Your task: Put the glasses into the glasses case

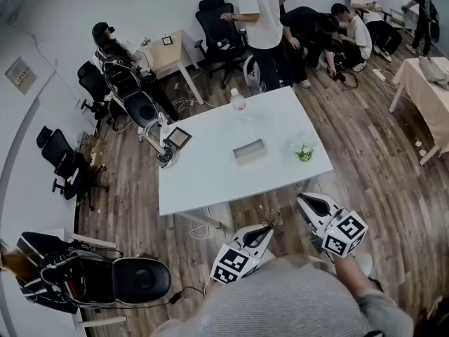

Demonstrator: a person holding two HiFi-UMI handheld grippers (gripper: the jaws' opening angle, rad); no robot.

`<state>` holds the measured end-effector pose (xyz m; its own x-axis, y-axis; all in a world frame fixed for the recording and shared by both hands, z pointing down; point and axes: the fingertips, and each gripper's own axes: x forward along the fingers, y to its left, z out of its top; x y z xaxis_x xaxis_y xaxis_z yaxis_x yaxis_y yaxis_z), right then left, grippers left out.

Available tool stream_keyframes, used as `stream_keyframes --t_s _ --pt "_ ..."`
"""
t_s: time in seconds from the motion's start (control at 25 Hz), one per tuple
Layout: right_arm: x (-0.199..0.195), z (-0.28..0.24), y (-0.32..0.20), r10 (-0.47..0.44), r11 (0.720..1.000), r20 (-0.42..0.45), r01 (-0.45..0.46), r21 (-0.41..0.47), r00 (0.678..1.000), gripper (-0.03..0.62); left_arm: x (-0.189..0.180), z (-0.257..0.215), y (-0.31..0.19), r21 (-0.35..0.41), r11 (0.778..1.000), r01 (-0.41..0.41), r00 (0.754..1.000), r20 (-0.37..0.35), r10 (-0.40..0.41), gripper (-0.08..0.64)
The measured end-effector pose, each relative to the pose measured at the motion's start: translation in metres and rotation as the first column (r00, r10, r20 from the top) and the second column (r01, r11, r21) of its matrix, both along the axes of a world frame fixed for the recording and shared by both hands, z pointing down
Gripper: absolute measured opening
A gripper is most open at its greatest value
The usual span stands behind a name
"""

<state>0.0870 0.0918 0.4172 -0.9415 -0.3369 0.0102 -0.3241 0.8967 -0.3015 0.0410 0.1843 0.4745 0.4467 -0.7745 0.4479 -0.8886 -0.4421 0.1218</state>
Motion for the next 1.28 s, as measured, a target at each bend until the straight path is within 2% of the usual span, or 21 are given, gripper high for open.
stream_keyframes --t_s 0.24,0.4,0.56,0.68,0.92,1.12,1.28 --pt "-0.021 0.000 -0.021 0.017 1.000 -0.012 -0.017 0.006 1.000 0.014 -0.030 0.001 -0.021 0.004 1.000 0.023 1.000 -0.002 -0.023 0.025" --pt "-0.038 -0.001 -0.043 0.031 1.000 -0.020 -0.031 0.002 0.999 0.014 -0.047 0.004 -0.047 -0.004 1.000 0.011 1.000 -0.006 -0.011 0.025" --pt "-0.051 -0.007 -0.063 0.040 0.999 -0.017 -0.040 0.007 0.999 0.014 -0.056 0.008 -0.069 -0.028 0.999 -0.023 1.000 0.018 0.023 0.026" --pt "-0.069 -0.001 -0.075 0.037 0.999 -0.030 -0.037 0.003 0.999 0.014 -0.075 0.015 -0.083 -0.045 0.998 -0.042 0.997 0.063 0.045 0.026" --pt "-0.102 0.002 -0.109 0.051 0.999 -0.054 -0.051 0.001 0.997 0.014 -0.112 0.019 -0.119 -0.068 0.994 -0.088 0.990 0.102 0.095 0.025" --pt "-0.128 -0.004 -0.132 0.078 0.997 -0.058 -0.078 0.002 0.995 0.014 -0.134 0.020 -0.138 -0.099 0.983 -0.153 0.980 0.112 0.163 0.025" --pt "-0.133 -0.004 -0.155 0.094 0.995 -0.076 -0.093 0.027 0.993 0.014 -0.137 0.028 -0.155 -0.125 0.971 -0.205 0.971 0.099 0.217 0.025"
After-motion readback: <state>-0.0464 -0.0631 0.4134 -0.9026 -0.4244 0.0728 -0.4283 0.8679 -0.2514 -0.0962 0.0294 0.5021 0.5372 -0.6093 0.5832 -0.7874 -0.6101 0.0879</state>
